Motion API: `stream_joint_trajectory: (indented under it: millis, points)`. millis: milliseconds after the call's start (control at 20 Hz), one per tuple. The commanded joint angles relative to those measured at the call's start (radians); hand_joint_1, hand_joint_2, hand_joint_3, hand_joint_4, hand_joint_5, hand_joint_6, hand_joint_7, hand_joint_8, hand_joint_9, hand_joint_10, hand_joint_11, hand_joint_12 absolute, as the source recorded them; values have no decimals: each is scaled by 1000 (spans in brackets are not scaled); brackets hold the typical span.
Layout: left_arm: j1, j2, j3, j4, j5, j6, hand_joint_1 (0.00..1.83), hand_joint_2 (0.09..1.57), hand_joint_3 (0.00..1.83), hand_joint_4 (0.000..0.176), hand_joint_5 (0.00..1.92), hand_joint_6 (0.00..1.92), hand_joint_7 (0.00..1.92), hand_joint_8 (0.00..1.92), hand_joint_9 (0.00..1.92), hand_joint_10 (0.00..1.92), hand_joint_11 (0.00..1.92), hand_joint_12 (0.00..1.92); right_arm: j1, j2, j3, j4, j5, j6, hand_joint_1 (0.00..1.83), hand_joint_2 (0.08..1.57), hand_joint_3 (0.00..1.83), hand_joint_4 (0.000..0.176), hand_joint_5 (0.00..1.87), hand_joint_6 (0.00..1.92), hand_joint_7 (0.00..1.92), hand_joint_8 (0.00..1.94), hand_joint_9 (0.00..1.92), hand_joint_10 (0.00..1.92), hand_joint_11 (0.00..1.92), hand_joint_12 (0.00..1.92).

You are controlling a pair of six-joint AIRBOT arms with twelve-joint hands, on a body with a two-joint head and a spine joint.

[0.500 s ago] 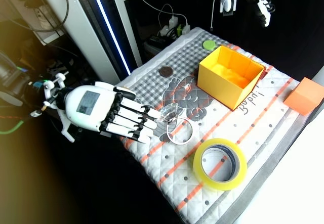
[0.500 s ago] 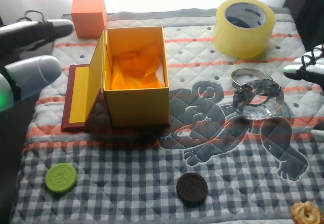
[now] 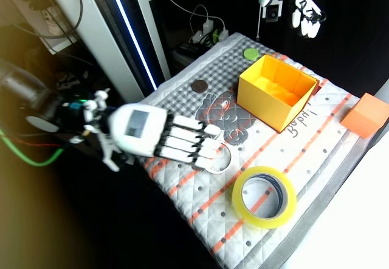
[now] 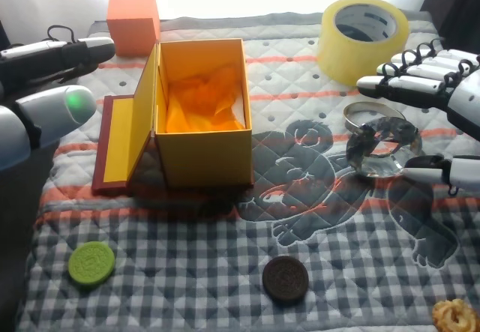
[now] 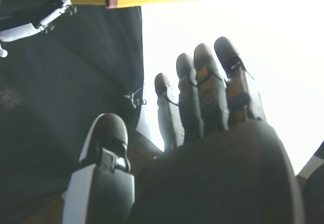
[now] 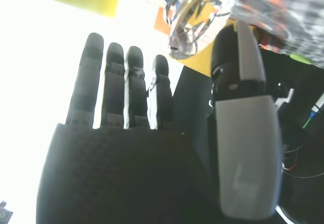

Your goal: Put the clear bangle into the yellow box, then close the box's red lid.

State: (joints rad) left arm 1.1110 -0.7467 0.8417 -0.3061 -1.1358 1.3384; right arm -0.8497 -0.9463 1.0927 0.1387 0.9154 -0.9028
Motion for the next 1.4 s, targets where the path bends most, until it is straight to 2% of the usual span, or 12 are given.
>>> stream_joint_trajectory:
  millis: [0,150,350,400,500,550,750,800,950,1150,1300,1350]
  points:
    - [-16,-6,5,6,-112,-8,301,1238,0,144,475,7,450,4,351,2,0,675,17,-3,7,4,97,-2,979,1071,1,87,282,1,267,1,197,2,11,509]
    - [-18,-9,7,7,-107,-8,288,1240,1,158,461,1,452,0,347,1,0,530,47,-42,31,4,72,-2,959,1076,0,106,315,0,446,2,419,7,232,535]
    - [-18,-10,9,8,-102,-8,326,1234,0,158,454,1,451,1,347,3,0,483,80,-89,74,7,2,-2,998,1098,2,0,658,12,982,38,1003,104,532,1203]
    - [-19,-10,9,8,-102,-8,294,1238,1,159,449,0,452,2,348,3,0,485,80,-91,76,10,-5,-2,1063,1133,3,0,875,838,1206,69,1164,278,716,1361]
    - [-19,-11,9,8,-101,-8,281,1245,1,150,445,0,463,1,355,2,0,450,80,-100,81,13,-18,-2,1136,1156,1,0,901,1076,1369,219,1106,1151,927,1636]
    - [-19,-12,9,8,-96,-8,297,1247,1,147,417,0,444,0,351,0,0,456,80,-104,83,13,-22,-2,1233,1145,0,0,899,892,1090,975,1045,1125,860,1612]
    - [-19,-17,12,7,-88,-9,235,1251,2,160,420,4,453,6,378,5,0,614,84,-103,81,1,-19,-2,1260,1127,1,0,840,1030,1086,984,1247,440,917,1222]
    - [-19,-20,13,7,-87,-9,264,1245,0,159,420,2,456,3,393,7,0,637,87,-101,79,-3,-16,-2,1260,1134,2,0,857,949,1048,1087,1203,676,912,1387]
    - [-20,-23,14,7,-83,-9,232,1247,0,172,417,5,464,5,401,3,0,700,100,-85,60,-25,11,-2,1267,1113,0,0,929,845,1069,1057,1147,889,879,1516]
    - [-20,-25,15,7,-78,-11,252,1250,1,173,393,1,422,0,376,0,0,691,128,-75,51,-85,83,54,1268,1104,2,0,865,1010,1170,812,1359,248,1095,904]
    - [-20,-25,16,7,-78,-12,229,1259,4,166,401,3,425,1,369,2,0,687,165,-66,45,-131,165,99,1270,1097,0,0,886,981,1188,778,1404,59,1097,892]
    - [-20,-25,17,6,-80,-13,215,1264,3,164,407,3,432,2,368,2,0,650,182,-65,41,-142,182,99,1162,1148,0,0,897,1068,1212,354,1391,28,1107,822]
